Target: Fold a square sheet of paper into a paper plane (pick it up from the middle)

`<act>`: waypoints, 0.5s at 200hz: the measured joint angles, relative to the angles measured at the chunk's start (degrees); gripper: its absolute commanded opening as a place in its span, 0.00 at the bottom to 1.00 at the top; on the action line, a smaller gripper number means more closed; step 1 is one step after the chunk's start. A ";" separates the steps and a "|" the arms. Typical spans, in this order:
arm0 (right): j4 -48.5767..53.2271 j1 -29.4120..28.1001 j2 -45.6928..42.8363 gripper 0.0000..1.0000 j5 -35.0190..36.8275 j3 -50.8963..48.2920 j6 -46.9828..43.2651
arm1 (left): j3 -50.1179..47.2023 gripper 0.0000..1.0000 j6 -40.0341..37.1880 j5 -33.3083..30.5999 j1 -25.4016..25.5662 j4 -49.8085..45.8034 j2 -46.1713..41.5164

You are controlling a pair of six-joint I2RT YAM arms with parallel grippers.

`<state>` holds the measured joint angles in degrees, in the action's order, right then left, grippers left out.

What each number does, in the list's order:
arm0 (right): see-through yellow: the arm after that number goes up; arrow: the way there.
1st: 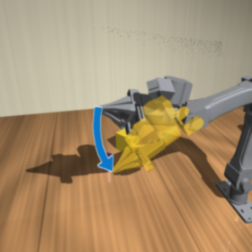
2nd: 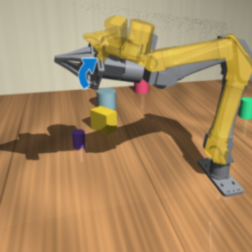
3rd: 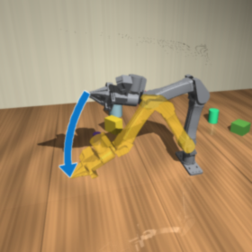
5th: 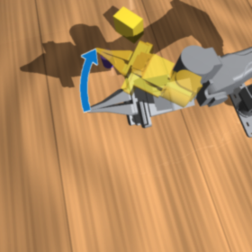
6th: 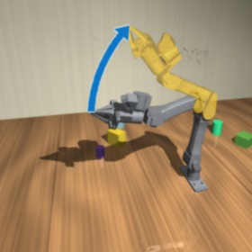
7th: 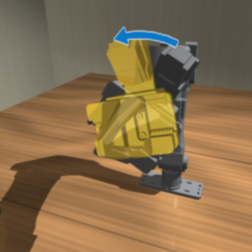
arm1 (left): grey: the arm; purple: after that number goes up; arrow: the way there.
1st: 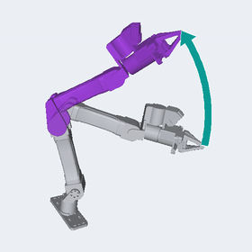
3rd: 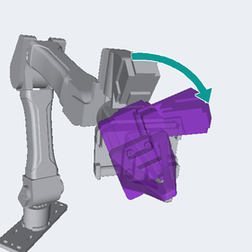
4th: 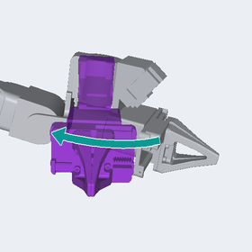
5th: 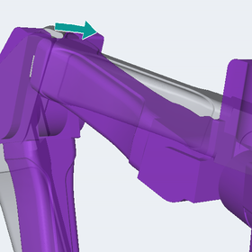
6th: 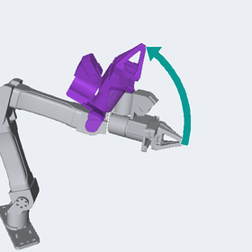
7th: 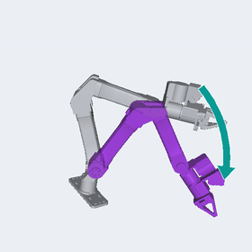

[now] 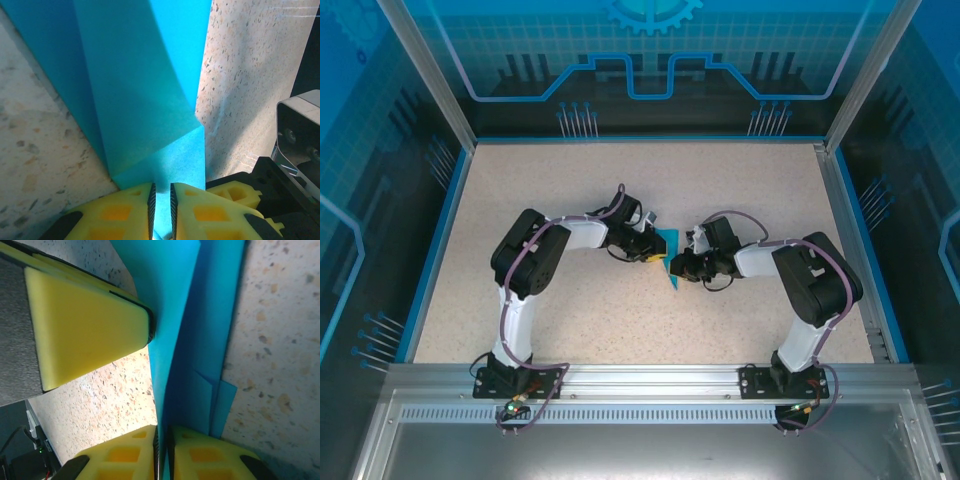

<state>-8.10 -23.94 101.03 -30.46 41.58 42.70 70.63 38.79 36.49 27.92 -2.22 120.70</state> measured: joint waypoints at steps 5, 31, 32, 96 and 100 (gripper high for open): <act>0.04 0.00 -0.11 0.17 0.02 0.00 0.00 | 0.17 0.20 0.02 0.00 0.00 -0.31 0.07; 0.85 -0.04 -0.72 0.18 0.02 -0.02 0.02 | 0.61 0.20 0.00 -0.02 0.00 -1.03 0.20; 0.90 -0.04 -0.76 0.18 0.00 -0.02 0.04 | 0.66 0.19 -0.02 -0.02 0.00 -1.03 0.22; 3.37 -0.79 -3.10 0.19 0.04 -1.84 1.05 | 1.01 0.19 -0.28 -0.02 0.00 -1.79 0.33; 3.43 -0.85 -3.10 0.18 0.02 -1.95 1.11 | 1.01 0.19 -0.28 -0.02 0.00 -1.79 0.33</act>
<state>-4.67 -24.80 97.93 -30.44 39.64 43.81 71.64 38.50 36.47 27.92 -4.01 121.03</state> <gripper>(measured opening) 0.188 0.193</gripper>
